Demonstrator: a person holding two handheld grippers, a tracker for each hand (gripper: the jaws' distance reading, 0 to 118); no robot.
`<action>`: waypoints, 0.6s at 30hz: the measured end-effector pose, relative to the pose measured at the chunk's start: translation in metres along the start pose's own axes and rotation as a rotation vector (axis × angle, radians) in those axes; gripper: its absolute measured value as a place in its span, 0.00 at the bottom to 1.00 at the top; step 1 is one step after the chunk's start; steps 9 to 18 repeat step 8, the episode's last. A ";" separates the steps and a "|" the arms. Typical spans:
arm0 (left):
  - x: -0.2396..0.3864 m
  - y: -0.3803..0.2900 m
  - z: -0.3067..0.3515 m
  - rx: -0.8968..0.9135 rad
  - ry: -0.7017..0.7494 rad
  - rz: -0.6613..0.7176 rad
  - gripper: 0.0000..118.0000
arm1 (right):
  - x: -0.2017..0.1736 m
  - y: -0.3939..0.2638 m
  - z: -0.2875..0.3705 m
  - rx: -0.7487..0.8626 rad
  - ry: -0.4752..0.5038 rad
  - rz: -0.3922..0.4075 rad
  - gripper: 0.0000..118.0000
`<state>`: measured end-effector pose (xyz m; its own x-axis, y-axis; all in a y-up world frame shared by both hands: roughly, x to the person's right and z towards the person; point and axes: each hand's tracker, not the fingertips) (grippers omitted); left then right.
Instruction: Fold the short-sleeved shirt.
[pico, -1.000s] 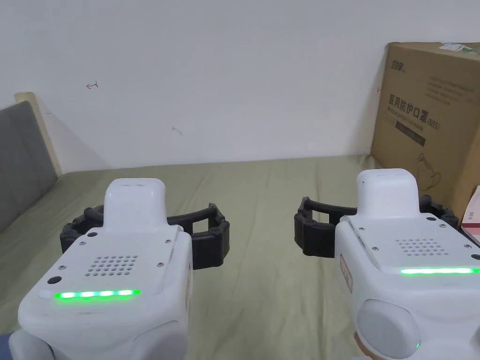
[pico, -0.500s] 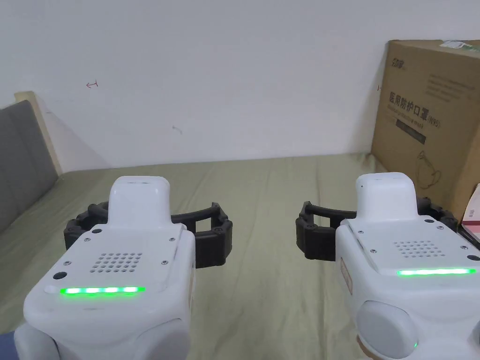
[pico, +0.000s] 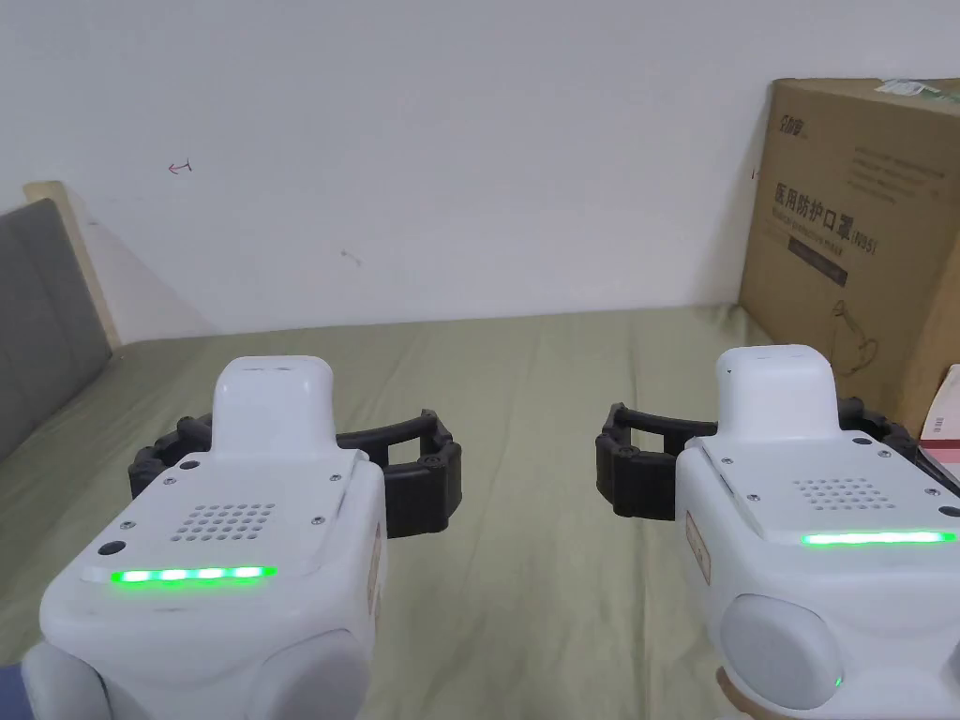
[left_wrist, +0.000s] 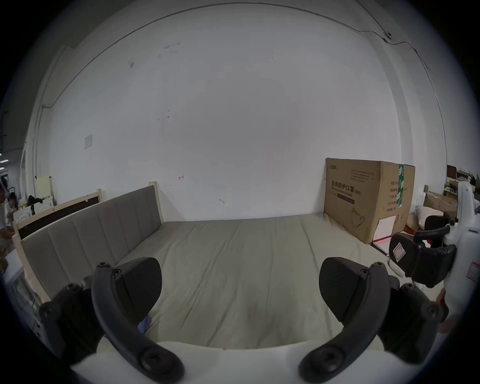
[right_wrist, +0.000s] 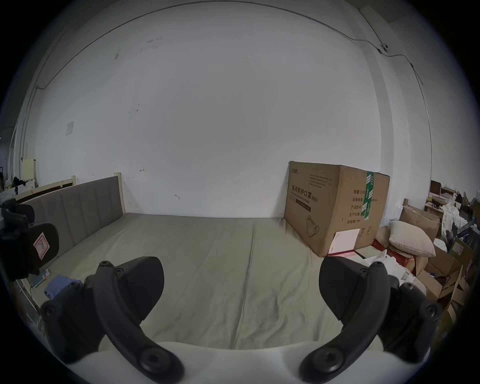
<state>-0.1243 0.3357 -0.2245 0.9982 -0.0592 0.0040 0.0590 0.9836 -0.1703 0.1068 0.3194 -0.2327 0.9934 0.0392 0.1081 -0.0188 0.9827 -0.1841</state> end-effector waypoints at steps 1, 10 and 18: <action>0.000 -0.001 0.000 -0.003 -0.005 0.006 1.00 | 0.000 0.000 0.000 -0.002 0.003 -0.001 0.99; -0.001 -0.002 0.000 0.011 0.027 -0.003 1.00 | -0.002 -0.006 -0.002 -0.020 0.008 0.012 0.99; -0.001 -0.002 0.000 0.011 0.027 -0.003 1.00 | -0.002 -0.006 -0.002 -0.020 0.008 0.012 0.99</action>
